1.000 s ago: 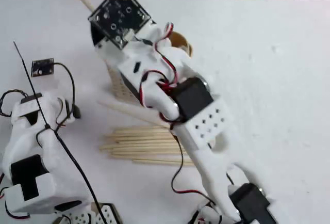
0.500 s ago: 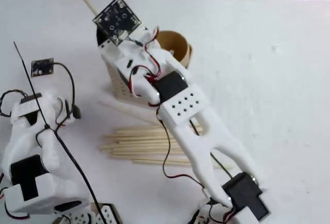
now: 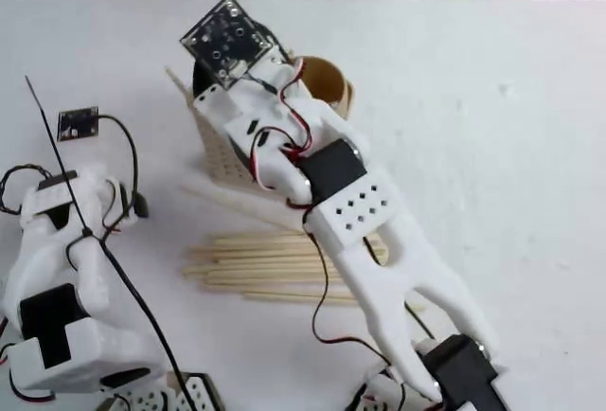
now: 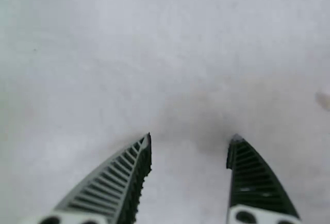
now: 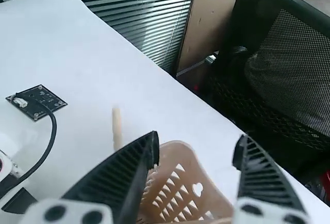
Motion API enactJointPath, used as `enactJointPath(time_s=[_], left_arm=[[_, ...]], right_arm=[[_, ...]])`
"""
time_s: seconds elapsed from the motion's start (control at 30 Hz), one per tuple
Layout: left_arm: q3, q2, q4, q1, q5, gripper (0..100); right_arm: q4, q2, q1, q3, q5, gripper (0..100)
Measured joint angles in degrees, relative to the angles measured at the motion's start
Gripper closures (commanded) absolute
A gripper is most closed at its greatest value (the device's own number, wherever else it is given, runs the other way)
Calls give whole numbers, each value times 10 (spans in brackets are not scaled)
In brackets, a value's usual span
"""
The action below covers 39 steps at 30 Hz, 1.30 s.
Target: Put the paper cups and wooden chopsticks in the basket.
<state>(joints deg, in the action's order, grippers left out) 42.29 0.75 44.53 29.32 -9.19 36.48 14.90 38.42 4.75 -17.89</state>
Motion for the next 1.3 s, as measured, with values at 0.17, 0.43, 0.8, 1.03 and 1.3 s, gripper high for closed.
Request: enactJointPath(time_s=[0.17, 0.43, 0.8, 1.03, 1.3], left_arm=[[0, 0, 0, 0, 0, 759], [0, 0, 0, 0, 0, 759], [0, 0, 0, 0, 0, 759], [0, 0, 0, 0, 0, 759], [0, 0, 0, 0, 0, 759]], right_arm=[[106, 60, -4, 0, 0, 853], [411, 140, 33, 30, -121, 825], [269, 144, 73, 449, -280, 826], [167, 144, 74, 583, -288, 826], [134, 152, 73, 623, -288, 892]])
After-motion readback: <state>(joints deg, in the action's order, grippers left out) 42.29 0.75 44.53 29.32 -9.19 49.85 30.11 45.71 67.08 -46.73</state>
